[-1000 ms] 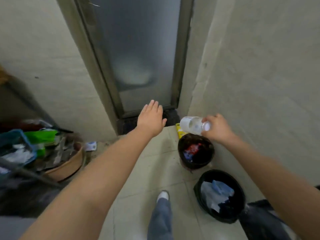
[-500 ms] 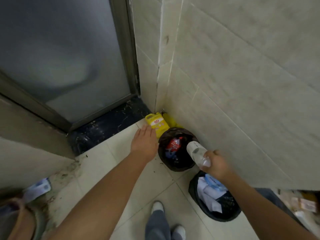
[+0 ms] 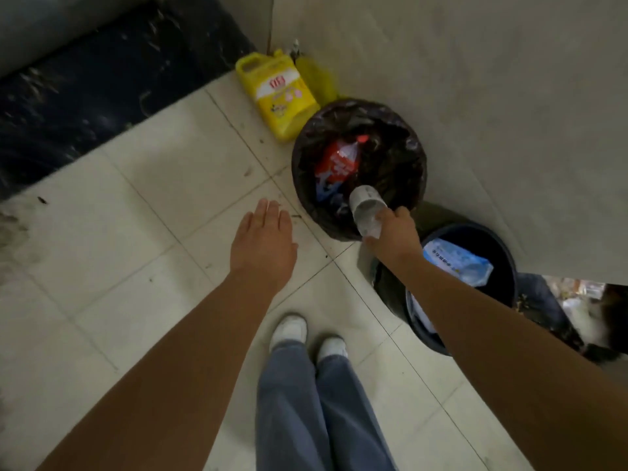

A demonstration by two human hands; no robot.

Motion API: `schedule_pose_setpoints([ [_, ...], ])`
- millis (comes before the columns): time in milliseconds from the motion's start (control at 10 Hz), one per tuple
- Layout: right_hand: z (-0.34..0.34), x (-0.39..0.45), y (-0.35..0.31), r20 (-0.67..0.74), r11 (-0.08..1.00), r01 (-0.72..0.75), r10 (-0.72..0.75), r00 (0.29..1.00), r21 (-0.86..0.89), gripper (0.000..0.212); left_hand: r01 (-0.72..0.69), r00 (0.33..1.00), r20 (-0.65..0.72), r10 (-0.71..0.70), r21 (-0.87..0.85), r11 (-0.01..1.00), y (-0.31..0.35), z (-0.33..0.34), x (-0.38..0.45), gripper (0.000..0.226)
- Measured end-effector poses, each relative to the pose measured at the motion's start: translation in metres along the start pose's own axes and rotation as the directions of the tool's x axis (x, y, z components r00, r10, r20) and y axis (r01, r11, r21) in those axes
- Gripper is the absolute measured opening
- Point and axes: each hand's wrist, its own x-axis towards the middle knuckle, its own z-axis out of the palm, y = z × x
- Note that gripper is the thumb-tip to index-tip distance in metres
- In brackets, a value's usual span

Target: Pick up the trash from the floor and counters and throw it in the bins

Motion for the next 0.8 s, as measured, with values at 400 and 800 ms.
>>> schedule_pose_setpoints([
  [400, 0.099, 0.101, 0.027, -0.079, 0.986, 0.117, -0.127, 0.989, -0.116, 0.065, -0.038, 0.990, -0.135, 0.035, -0.016, 0.999, 0.024, 0.099, 0.128, 0.064],
  [800, 0.079, 0.097, 0.036, -0.200, 0.963, 0.267, -0.268, 0.943, -0.031, 0.075, -0.018, 0.997, -0.081, 0.021, 0.040, 0.999, 0.027, 0.059, 0.120, 0.061],
])
